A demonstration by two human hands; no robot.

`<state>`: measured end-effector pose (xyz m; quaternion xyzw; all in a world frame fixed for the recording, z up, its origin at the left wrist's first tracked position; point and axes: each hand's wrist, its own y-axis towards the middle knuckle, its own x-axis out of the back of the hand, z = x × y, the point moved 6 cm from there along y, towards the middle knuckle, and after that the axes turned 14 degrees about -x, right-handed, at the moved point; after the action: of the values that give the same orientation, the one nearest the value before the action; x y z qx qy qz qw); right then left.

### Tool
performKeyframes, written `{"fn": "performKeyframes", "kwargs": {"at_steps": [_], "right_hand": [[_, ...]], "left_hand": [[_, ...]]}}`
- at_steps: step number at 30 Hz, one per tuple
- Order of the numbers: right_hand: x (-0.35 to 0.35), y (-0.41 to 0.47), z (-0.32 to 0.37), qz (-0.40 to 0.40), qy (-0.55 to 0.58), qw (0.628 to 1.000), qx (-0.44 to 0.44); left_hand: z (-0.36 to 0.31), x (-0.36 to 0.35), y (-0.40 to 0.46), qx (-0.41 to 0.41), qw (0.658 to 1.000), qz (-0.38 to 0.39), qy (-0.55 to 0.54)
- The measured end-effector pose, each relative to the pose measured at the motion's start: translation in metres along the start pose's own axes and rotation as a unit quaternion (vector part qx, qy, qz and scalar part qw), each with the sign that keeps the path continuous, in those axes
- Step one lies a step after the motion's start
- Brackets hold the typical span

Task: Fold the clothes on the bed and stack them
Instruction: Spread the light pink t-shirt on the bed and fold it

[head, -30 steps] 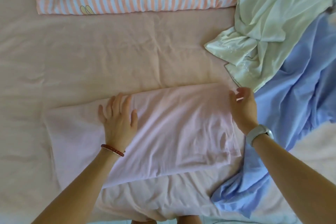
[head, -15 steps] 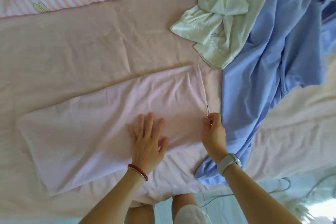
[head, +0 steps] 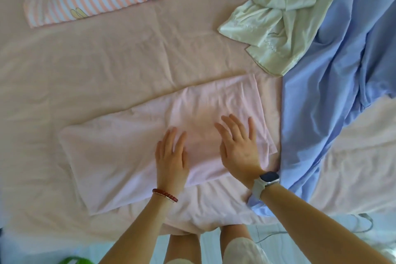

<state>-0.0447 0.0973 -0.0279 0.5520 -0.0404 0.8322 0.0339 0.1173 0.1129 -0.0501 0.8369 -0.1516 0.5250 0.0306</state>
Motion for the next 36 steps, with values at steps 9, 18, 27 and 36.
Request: {"fn": "performKeyframes", "kwargs": {"at_steps": [9,18,27,36], "right_hand": [[-0.091,0.034,0.054,0.213,-0.17,0.954,0.129],[-0.103,0.063,0.018,0.193,-0.261,0.943,0.066],[-0.11,0.003,0.117,0.131,-0.14,0.957,0.218],[-0.133,0.042,0.124,0.182,-0.211,0.941,0.191]], "left_hand": [[0.142,0.025,0.006,0.112,0.987,0.07,0.087],[0.245,0.041,0.007,0.28,0.954,0.073,0.08],[0.138,0.027,-0.032,-0.037,0.986,0.01,0.162],[0.209,0.032,-0.016,0.051,0.98,0.083,0.177]]}}
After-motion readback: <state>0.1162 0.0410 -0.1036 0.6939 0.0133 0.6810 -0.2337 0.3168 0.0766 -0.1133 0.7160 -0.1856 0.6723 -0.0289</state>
